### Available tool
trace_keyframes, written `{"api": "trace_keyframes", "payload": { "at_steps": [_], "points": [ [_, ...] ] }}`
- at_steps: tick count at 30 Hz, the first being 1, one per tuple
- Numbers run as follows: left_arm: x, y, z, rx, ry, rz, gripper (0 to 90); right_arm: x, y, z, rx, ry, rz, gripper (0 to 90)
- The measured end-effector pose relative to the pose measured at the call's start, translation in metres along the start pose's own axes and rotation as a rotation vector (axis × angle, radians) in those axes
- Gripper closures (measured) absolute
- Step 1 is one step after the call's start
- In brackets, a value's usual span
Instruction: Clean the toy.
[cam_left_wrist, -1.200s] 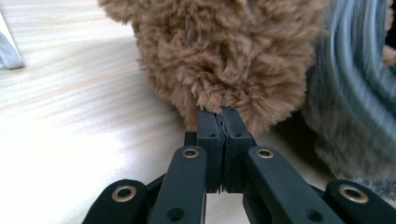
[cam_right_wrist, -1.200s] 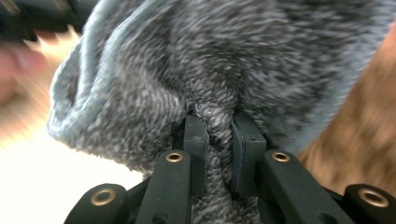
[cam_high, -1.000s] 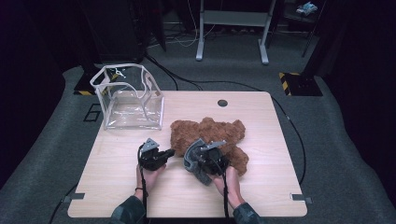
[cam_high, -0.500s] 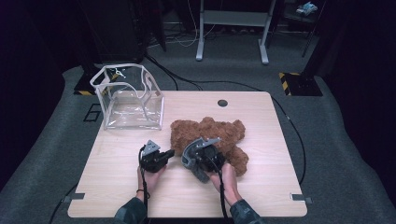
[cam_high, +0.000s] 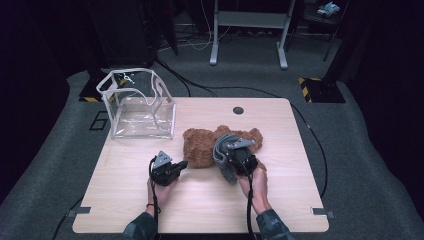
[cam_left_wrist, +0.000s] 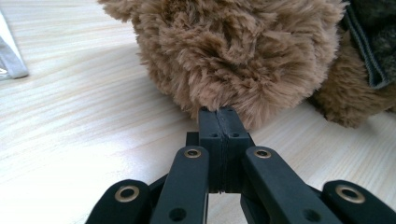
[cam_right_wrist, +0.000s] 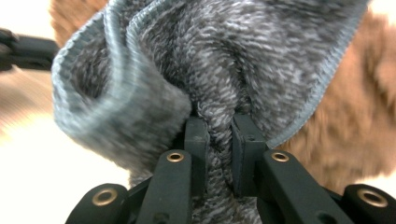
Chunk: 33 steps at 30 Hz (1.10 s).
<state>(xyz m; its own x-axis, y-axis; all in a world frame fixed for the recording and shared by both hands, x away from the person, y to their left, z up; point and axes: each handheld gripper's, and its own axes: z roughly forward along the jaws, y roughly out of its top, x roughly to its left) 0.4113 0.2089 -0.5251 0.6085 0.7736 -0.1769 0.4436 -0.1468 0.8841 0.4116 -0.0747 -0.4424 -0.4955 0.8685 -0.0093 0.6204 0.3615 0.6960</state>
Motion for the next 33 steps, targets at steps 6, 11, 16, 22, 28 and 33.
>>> {"api": "trace_keyframes", "payload": {
  "at_steps": [6,11,16,22,28,33],
  "points": [
    [0.0,0.0,0.0,-0.008,0.004,-0.01,89.7,-0.004,-0.004,-0.007,0.044,-0.014,-0.039,79.7],
    [0.0,0.0,0.0,0.007,-0.001,-0.002,89.7,-0.003,-0.024,0.004,0.092,-0.036,-0.038,80.0],
    [-0.001,0.0,0.001,0.001,0.006,-0.003,89.7,0.001,-0.04,0.02,0.149,0.006,-0.027,80.0],
    [0.0,0.0,0.0,0.005,-0.001,0.0,89.7,0.012,-0.025,0.007,0.121,0.041,-0.068,79.7],
    [-0.001,0.0,0.0,0.002,0.001,0.014,89.7,0.004,-0.011,-0.006,0.05,-0.078,-0.097,79.9],
    [-0.001,0.0,0.0,0.019,-0.008,0.027,89.7,0.007,-0.027,0.023,0.115,-0.053,-0.088,79.9]
  ]
}}
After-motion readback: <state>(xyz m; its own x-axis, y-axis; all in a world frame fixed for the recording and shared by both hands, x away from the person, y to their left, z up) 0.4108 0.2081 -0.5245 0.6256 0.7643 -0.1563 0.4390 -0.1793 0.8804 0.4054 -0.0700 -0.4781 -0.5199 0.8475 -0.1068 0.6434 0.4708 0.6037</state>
